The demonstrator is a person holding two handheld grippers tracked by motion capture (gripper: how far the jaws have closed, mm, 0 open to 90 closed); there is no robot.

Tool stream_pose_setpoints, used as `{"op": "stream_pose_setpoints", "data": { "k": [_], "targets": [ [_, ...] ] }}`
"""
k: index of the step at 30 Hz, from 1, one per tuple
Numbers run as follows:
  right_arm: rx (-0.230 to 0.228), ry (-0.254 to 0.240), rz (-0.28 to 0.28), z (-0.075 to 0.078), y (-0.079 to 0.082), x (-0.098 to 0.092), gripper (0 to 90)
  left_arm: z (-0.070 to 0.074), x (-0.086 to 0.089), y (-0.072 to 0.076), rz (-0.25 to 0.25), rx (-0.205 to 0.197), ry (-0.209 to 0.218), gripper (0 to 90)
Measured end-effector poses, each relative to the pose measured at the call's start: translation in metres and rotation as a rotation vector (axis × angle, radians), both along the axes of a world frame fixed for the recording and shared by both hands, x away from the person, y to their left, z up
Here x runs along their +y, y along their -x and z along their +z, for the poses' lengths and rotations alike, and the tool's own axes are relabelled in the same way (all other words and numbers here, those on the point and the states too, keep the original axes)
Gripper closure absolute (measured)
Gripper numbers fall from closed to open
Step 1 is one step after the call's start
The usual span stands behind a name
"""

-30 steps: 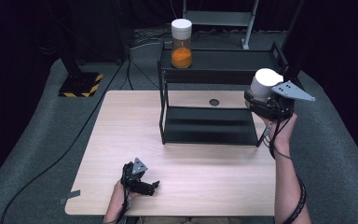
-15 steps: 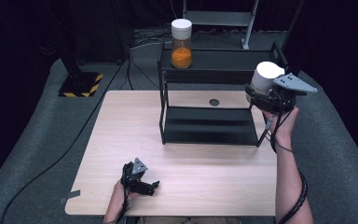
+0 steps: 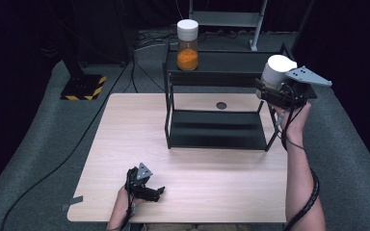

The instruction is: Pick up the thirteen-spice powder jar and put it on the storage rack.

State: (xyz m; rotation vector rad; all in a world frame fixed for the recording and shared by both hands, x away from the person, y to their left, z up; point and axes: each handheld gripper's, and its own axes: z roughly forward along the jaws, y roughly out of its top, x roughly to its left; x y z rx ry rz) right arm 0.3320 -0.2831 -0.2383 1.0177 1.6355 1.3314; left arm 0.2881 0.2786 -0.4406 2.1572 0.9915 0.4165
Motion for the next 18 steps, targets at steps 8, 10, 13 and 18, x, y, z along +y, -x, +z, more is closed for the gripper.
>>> {"op": "stream_pose_setpoints", "data": {
  "k": [8, 10, 13, 18],
  "targets": [
    [-0.009, -0.001, -0.002, 0.011, -0.004, 0.0, 30.3, 0.0, 0.0, 0.0, 0.0, 0.0, 0.0, 0.0],
    [-0.011, -0.004, -0.002, 0.013, -0.004, 0.0, 30.3, 0.0, 0.0, 0.0, 0.0, 0.0, 0.0, 0.0],
    [-0.012, -0.002, -0.003, 0.017, -0.006, 0.0, 30.3, 0.0, 0.0, 0.0, 0.0, 0.0, 0.0, 0.0],
    [-0.014, 0.001, -0.006, 0.024, -0.01, 0.001, 30.3, 0.0, 0.0, 0.0, 0.0, 0.0, 0.0, 0.1]
  ]
}}
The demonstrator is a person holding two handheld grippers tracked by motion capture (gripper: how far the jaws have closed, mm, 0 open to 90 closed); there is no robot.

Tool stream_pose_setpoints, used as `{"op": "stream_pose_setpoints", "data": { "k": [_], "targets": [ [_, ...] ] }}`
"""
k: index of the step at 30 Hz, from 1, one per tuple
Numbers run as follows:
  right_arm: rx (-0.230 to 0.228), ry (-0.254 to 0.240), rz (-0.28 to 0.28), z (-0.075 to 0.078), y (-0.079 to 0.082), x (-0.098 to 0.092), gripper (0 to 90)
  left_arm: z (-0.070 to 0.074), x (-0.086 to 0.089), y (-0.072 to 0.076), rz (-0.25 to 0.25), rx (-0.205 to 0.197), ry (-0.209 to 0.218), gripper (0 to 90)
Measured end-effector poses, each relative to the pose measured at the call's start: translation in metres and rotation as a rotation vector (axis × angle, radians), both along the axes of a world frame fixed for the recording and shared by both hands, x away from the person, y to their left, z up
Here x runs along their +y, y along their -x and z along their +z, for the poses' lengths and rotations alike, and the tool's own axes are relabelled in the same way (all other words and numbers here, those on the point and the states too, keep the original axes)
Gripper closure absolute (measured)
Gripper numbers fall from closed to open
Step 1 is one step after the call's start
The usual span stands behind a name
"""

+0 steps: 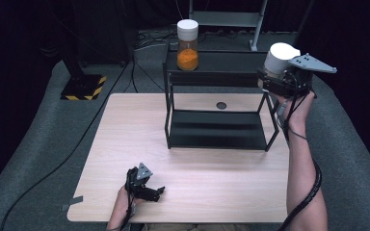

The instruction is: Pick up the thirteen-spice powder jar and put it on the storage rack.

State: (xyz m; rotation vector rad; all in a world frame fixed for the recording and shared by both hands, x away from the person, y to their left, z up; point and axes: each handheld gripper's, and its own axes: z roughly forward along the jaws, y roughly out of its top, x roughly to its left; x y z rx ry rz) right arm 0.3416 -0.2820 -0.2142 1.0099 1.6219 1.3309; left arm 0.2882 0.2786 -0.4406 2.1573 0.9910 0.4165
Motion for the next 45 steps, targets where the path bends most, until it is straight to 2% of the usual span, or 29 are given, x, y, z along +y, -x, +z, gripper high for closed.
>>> {"op": "stream_pose_setpoints", "data": {
  "k": [21, 35, 45],
  "targets": [
    [0.02, -0.004, -0.019, 0.023, -0.021, 0.002, 30.3, 0.0, 0.0, 0.0, 0.0, 0.0, 0.0, 0.0],
    [0.059, -0.003, -0.049, 0.037, -0.041, 0.001, 30.3, 0.0, 0.0, 0.0, 0.001, 0.001, 0.002, 0.0],
    [0.088, -0.006, -0.059, 0.041, -0.054, 0.002, 30.3, 0.0, 0.0, 0.0, -0.001, 0.002, -0.001, 0.0]
  ]
}}
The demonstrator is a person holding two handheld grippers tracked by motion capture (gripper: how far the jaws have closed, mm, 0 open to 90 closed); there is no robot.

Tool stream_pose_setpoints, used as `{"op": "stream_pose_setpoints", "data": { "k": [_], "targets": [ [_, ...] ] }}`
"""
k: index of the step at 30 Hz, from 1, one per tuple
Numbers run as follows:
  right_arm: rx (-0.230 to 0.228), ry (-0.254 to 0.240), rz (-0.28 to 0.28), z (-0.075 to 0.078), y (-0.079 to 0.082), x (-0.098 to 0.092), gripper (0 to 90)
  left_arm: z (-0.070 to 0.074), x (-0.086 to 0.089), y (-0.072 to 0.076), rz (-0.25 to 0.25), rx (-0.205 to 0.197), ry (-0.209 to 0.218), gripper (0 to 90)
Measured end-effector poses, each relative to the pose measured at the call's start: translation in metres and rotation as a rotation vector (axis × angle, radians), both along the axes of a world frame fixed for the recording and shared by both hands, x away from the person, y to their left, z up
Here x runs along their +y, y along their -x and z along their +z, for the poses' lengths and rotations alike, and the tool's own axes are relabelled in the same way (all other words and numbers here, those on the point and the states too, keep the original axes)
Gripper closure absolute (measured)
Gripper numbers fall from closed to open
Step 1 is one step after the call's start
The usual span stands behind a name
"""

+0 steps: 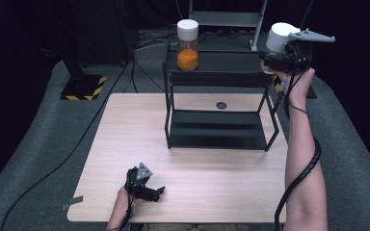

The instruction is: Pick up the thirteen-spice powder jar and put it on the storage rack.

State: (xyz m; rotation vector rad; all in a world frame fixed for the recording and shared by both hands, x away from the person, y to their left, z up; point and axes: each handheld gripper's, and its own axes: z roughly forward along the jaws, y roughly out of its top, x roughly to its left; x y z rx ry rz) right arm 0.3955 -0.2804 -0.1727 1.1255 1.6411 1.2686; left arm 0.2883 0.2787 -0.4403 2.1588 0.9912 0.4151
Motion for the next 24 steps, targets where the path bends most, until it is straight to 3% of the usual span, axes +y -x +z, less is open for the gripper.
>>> {"op": "stream_pose_setpoints", "data": {
  "k": [24],
  "targets": [
    [0.061, -0.011, -0.031, 0.004, -0.027, 0.004, 30.3, 0.0, 0.0, 0.0, -0.001, -0.001, 0.0, 0.0]
  ]
}}
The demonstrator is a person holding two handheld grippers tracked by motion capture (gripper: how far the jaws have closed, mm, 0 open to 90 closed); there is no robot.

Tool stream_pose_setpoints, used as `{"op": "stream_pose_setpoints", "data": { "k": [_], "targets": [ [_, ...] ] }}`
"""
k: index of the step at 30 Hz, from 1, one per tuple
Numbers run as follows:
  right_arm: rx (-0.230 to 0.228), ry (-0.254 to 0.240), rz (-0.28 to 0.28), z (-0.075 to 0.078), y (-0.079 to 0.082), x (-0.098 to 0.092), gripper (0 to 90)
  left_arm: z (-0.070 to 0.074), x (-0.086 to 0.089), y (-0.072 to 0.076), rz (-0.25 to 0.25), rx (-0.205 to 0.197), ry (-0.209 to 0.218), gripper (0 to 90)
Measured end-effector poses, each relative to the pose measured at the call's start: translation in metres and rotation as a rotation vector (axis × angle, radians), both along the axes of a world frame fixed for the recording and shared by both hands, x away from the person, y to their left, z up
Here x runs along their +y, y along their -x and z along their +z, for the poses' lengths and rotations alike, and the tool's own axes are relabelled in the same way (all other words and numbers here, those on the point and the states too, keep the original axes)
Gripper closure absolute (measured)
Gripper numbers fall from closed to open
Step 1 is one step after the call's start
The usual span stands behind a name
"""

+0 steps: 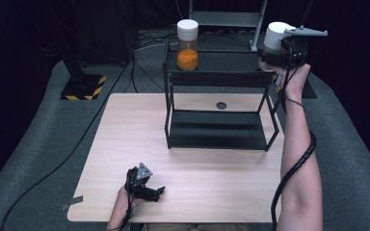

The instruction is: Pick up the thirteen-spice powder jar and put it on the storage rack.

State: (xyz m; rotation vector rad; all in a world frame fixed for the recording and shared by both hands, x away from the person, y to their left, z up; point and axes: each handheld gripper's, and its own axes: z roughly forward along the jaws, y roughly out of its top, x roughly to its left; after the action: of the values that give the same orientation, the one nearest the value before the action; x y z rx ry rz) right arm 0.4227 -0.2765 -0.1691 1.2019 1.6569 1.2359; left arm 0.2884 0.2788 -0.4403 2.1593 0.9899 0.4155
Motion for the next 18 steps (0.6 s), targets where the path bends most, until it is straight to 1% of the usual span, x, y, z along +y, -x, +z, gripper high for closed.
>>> {"op": "stream_pose_setpoints", "data": {
  "k": [3, 6, 9, 14, 18],
  "targets": [
    [0.005, -0.003, 0.006, -0.001, -0.004, 0.0, 30.3, 0.0, 0.0, 0.0, 0.0, 0.001, 0.0, 0.0],
    [0.017, 0.014, 0.004, 0.001, -0.007, 0.002, 30.3, 0.0, 0.0, 0.0, 0.0, 0.0, 0.001, 0.1],
    [0.025, 0.019, 0.004, 0.001, -0.009, 0.003, 30.3, 0.0, 0.0, 0.0, 0.0, 0.0, 0.0, 0.0],
    [0.041, 0.018, 0.009, 0.001, -0.013, 0.004, 30.3, 0.0, 0.0, 0.0, 0.0, -0.001, 0.0, 0.0],
    [0.039, 0.001, 0.01, -0.002, -0.016, 0.003, 30.3, 0.0, 0.0, 0.0, 0.0, -0.001, 0.0, 0.0]
  ]
}}
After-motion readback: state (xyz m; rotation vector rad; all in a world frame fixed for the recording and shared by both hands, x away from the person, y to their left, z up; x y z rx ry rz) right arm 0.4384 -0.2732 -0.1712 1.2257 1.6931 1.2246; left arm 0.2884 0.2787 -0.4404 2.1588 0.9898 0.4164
